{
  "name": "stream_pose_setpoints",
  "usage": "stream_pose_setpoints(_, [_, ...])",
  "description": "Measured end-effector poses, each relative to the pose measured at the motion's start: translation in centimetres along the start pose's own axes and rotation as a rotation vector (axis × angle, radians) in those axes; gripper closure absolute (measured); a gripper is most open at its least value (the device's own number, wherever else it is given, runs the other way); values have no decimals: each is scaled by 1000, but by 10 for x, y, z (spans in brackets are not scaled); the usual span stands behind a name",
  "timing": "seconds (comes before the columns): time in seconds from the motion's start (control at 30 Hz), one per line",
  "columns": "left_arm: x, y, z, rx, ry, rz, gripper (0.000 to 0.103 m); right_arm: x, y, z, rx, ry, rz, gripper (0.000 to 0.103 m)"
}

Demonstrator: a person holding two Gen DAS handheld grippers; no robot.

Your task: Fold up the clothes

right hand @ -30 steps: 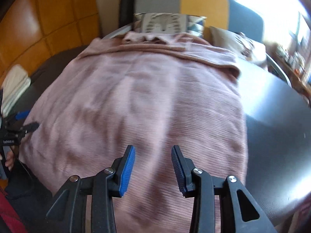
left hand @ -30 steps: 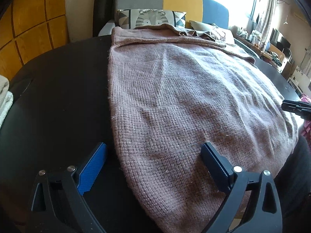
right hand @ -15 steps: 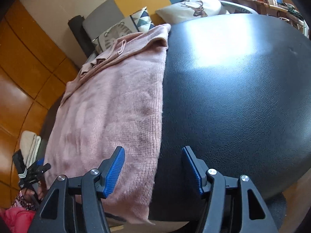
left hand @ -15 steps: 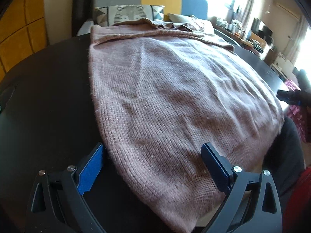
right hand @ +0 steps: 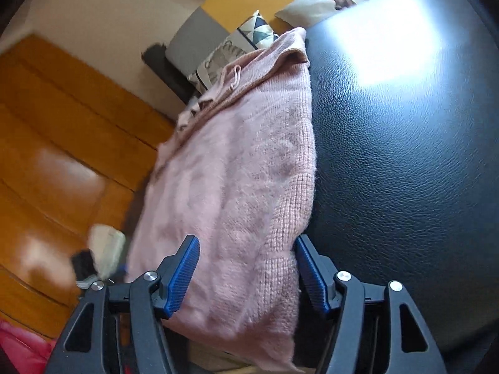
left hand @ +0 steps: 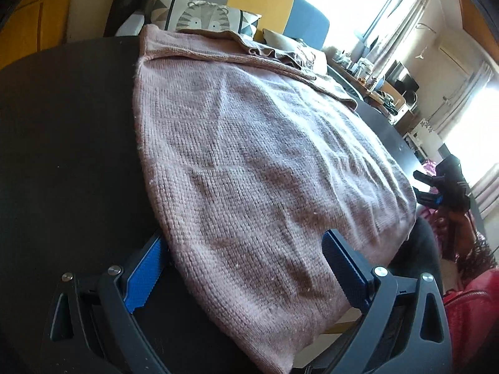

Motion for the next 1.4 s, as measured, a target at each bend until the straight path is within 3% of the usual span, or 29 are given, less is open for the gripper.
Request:
stream_pose_setpoints(0.1, [1,-2,-3,-6,6,-9,5,-4,-6,-1,-20,18,-2,38])
stream_pose_setpoints(0.27, [-2,1,1,-1,-34,-51,28,-8,-13,0,-64,51,-8,50])
stream_pose_setpoints(0.5, [-3,0,0,-7,-33,-29,29,-10,-21,3,-113,68,-58,55])
stream_pose_setpoints(0.53, [-1,-1,0,-8,-43,-34,38,-10,-23,4,-119,68,-58,59])
stream_pose_setpoints(0.6, [3,-3,0,-9,-69,-63,56,-8,-30,6,-147,54,-43,94])
stream_pose_setpoints(0.7, [1,-3,1,-9,-49,-66,64,-7,-39,11,-157,43,-55,94])
stream_pose_setpoints(0.77, [-2,-2,1,-10,-14,-45,75,-6,-39,12,-149,30,-60,95])
stream_pose_setpoints(0.83, [-6,0,1,-11,21,-25,94,-4,-36,12,-135,4,-78,95])
stream_pose_setpoints(0.97, [-13,2,1,-12,90,16,96,2,-27,14,-91,-71,-157,95])
stream_pose_setpoints(1.1, [-7,18,5,26,96,72,97,6,-14,19,-38,-122,-257,95])
stream_pose_setpoints(1.4, [-6,62,1,111,187,212,97,-15,13,29,21,-87,-440,95])
Point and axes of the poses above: each gripper's, at about its wrist camera, not at the fingertips, and y roughly against the way its jaws point, x to its right, z to its underside, the point moved 3 cm from there along -y, roughly the way its jaws point, and after that the axes turned 8 degrees about -z, right-handed, at the moved point
